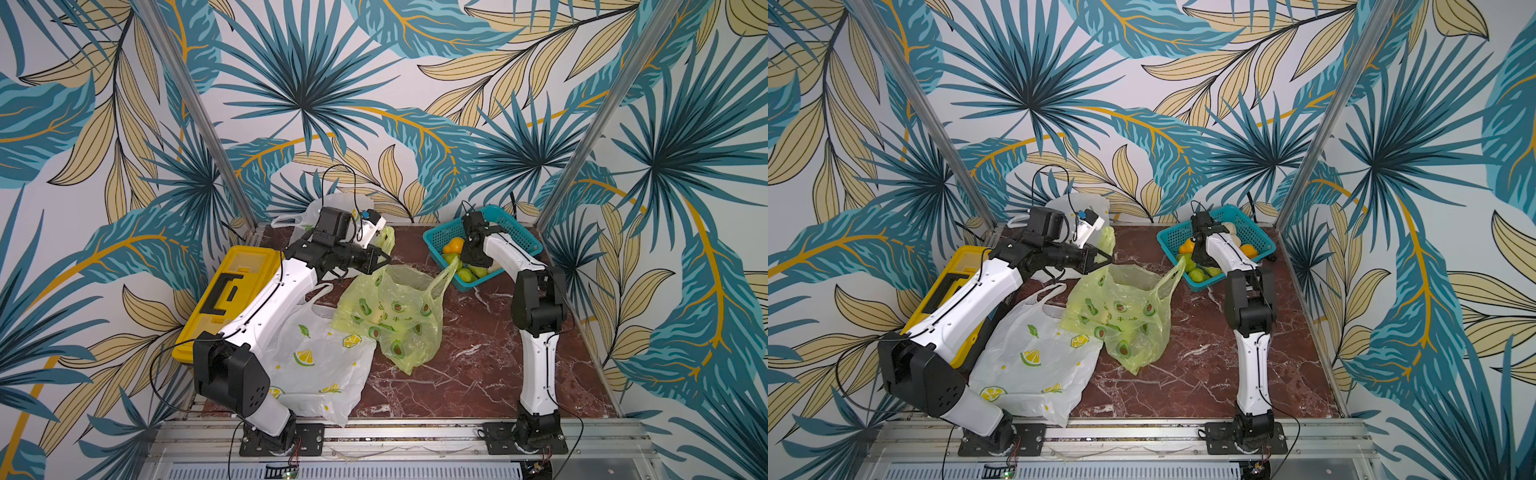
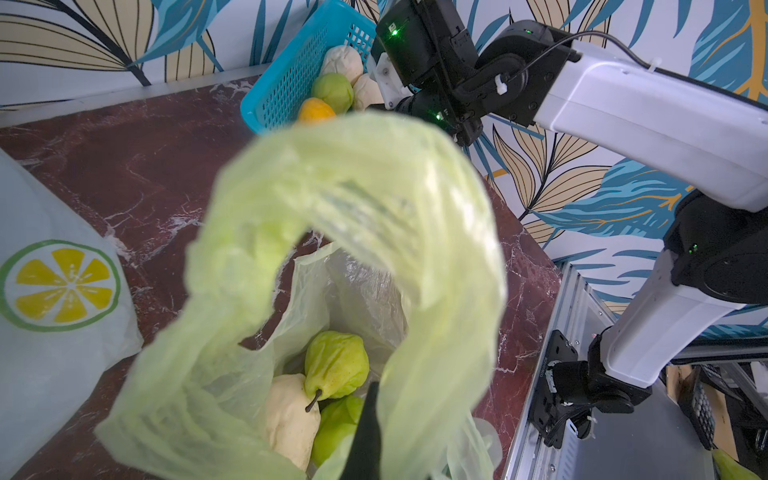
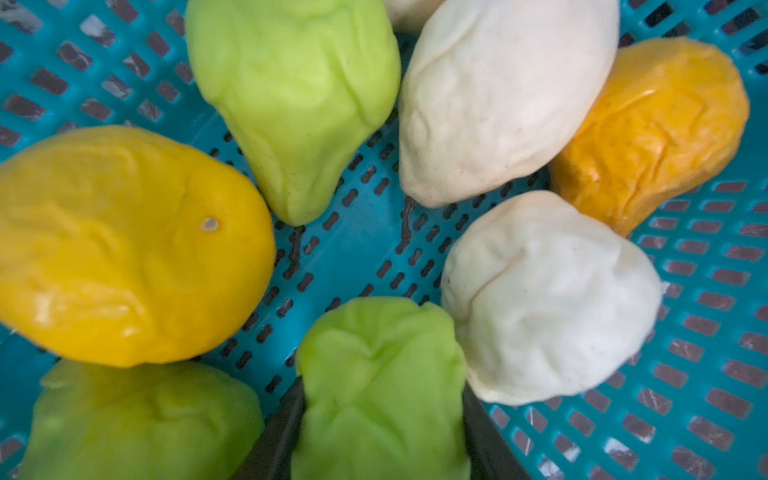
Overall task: Place the pears into plastic bags & tie knots
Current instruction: Pick up the pear from the basket, then place the pear in the plastic bag.
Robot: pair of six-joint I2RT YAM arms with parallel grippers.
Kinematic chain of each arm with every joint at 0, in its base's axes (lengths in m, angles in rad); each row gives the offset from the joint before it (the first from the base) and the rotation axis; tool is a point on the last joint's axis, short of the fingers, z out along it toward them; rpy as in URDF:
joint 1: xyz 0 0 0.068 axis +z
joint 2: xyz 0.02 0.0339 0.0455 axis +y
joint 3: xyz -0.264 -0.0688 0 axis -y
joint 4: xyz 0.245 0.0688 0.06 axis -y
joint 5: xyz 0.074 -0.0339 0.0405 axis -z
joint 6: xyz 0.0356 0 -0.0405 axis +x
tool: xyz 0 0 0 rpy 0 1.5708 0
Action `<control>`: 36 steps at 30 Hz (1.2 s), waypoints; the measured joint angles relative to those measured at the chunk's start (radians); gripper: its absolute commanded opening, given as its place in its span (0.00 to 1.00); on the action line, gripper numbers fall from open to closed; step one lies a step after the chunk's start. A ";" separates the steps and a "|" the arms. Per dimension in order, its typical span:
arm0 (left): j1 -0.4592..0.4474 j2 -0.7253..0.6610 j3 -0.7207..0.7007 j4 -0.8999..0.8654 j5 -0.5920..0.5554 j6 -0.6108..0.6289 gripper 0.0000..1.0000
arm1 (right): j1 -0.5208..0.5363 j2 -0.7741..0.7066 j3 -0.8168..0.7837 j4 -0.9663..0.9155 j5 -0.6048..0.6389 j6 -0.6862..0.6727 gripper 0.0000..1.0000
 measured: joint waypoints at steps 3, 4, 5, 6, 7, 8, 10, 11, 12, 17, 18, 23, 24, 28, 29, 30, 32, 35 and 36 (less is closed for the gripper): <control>-0.005 0.000 0.000 0.000 0.000 -0.002 0.00 | 0.000 -0.088 -0.035 0.001 -0.048 -0.004 0.36; -0.006 0.000 0.000 0.000 0.000 -0.002 0.00 | 0.001 -0.132 -0.053 0.004 -0.067 -0.004 0.36; -0.006 0.001 0.000 0.000 0.000 -0.002 0.00 | 0.003 -0.185 -0.073 0.008 -0.088 -0.004 0.36; -0.008 0.001 0.000 0.000 0.000 -0.002 0.00 | 0.006 -0.242 -0.090 0.010 -0.113 -0.004 0.35; -0.008 0.002 0.000 0.000 0.000 -0.002 0.00 | 0.012 -0.288 -0.100 0.011 -0.134 -0.004 0.35; -0.009 0.002 0.001 0.000 0.000 -0.001 0.00 | 0.021 -0.343 -0.113 0.017 -0.164 -0.003 0.35; -0.010 0.005 0.007 0.000 0.000 -0.001 0.00 | 0.052 -0.444 -0.142 0.030 -0.237 0.007 0.35; -0.010 0.006 0.011 0.000 0.000 0.000 0.00 | 0.076 -0.493 -0.166 0.043 -0.283 0.016 0.35; -0.010 0.009 0.016 0.000 0.002 0.000 0.00 | 0.107 -0.539 -0.195 0.056 -0.331 0.029 0.35; -0.012 0.019 0.033 -0.001 0.018 0.000 0.00 | 0.295 -0.665 -0.371 0.194 -0.572 0.169 0.35; -0.013 0.021 0.037 0.000 0.022 0.000 0.00 | 0.332 -0.668 -0.412 0.234 -0.612 0.206 0.35; -0.021 0.021 0.045 0.000 0.043 0.000 0.00 | 0.414 -0.584 -0.558 0.386 -0.712 0.354 0.43; -0.023 0.021 0.045 0.000 0.046 0.000 0.00 | 0.415 -0.558 -0.569 0.393 -0.713 0.368 0.52; -0.025 0.019 0.045 0.000 0.051 0.008 0.00 | 0.410 -0.518 -0.560 0.322 -0.690 0.363 0.78; -0.025 0.019 0.045 0.000 0.050 0.011 0.00 | 0.410 -0.527 -0.550 0.293 -0.679 0.351 0.80; -0.025 0.019 0.045 0.000 0.050 0.012 0.00 | 0.409 -0.544 -0.538 0.267 -0.660 0.336 0.81; -0.025 0.019 0.045 0.000 0.050 0.014 0.00 | 0.407 -0.602 -0.526 0.220 -0.610 0.311 0.80; -0.026 0.019 0.045 0.000 0.051 0.014 0.00 | 0.393 -0.731 -0.526 0.145 -0.475 0.291 0.81; -0.026 0.019 0.045 0.000 0.051 0.014 0.00 | 0.385 -0.776 -0.530 0.123 -0.410 0.292 0.80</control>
